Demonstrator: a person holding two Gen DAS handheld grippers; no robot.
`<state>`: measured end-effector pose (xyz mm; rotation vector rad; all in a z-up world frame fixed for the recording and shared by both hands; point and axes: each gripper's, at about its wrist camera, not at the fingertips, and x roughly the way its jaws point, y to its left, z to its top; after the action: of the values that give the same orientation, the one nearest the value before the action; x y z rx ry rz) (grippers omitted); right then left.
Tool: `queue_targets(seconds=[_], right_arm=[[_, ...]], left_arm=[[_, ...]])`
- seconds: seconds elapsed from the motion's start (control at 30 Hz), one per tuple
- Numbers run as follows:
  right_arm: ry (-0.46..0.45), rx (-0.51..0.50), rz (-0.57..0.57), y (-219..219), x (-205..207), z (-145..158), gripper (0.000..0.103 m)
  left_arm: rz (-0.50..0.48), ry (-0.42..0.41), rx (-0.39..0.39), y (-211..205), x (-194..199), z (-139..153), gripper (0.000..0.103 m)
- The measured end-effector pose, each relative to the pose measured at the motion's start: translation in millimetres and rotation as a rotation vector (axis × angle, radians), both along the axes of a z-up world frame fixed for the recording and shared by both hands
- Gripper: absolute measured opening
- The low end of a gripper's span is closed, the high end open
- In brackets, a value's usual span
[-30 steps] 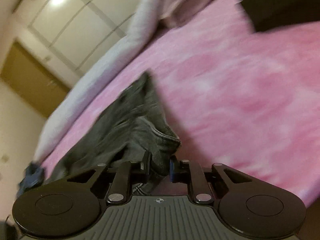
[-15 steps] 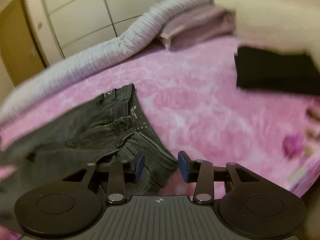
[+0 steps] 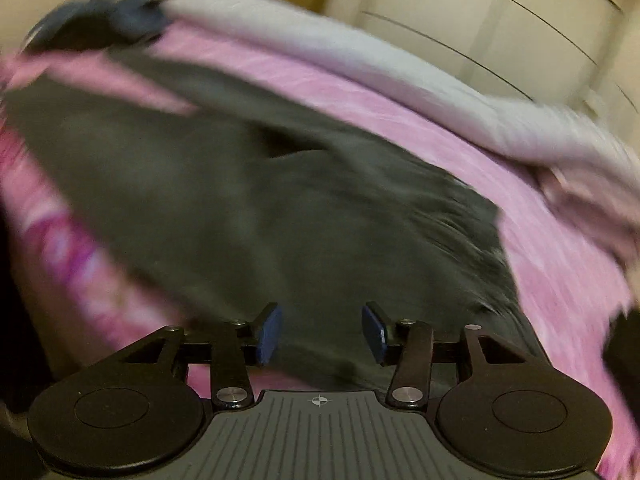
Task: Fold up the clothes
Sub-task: 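Lift the grey jeans with both grippers and lay them flat on the sheet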
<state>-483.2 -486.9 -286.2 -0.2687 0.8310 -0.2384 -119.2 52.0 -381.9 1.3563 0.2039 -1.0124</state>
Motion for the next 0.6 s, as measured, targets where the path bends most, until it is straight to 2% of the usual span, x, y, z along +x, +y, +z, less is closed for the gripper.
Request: queue_targets(seconds=[0.13, 0.2, 0.23, 0.27, 0.3, 0.47, 0.5, 0.53, 0.57, 0.6], right_arm=[[0.127, -0.177, 0.154, 34.5, 12.2, -26.8, 0.049], [0.179, -0.279, 0.231, 48.9, 11.3, -35.3, 0.049], [0.200, -0.324, 0.265, 53.9, 9.9, -39.7, 0.049], [0.217, -0.358, 0.289, 55.8, 8.1, -44.1, 0.049], [0.235, -0.388, 0.307, 56.8, 6.9, -48.6, 0.049], [0.302, -0.524, 0.318, 43.5, 7.4, -75.6, 0.049], [0.306, -0.536, 0.323, 38.8, 7.3, -80.2, 0.047], [0.311, -0.533, 0.318, 34.3, 7.5, -82.4, 0.018], [0.316, -0.506, 0.300, 30.2, 8.3, -80.8, 0.009], [0.310, -0.489, 0.285, 28.2, 7.9, -77.9, 0.009]], left_arm=[[-0.113, -0.098, 0.040, 7.1, 2.0, -12.0, 0.072], [-0.130, -0.121, 0.064, 5.1, 4.7, -13.6, 0.064], [-0.120, -0.133, 0.073, 4.3, 6.9, -14.9, 0.048], [-0.104, -0.146, 0.080, 3.6, 9.5, -16.6, 0.015], [-0.088, -0.160, 0.087, 2.9, 12.0, -18.3, 0.006], [-0.053, -0.135, 0.048, 6.6, 14.6, -6.5, 0.005], [-0.042, -0.126, 0.038, 8.2, 13.7, -1.2, 0.005], [-0.028, -0.116, 0.034, 11.8, 10.2, 5.9, 0.005], [-0.017, -0.114, 0.031, 16.5, 4.5, 11.9, 0.004], [-0.006, -0.109, 0.030, 18.4, 1.2, 14.7, 0.004]])
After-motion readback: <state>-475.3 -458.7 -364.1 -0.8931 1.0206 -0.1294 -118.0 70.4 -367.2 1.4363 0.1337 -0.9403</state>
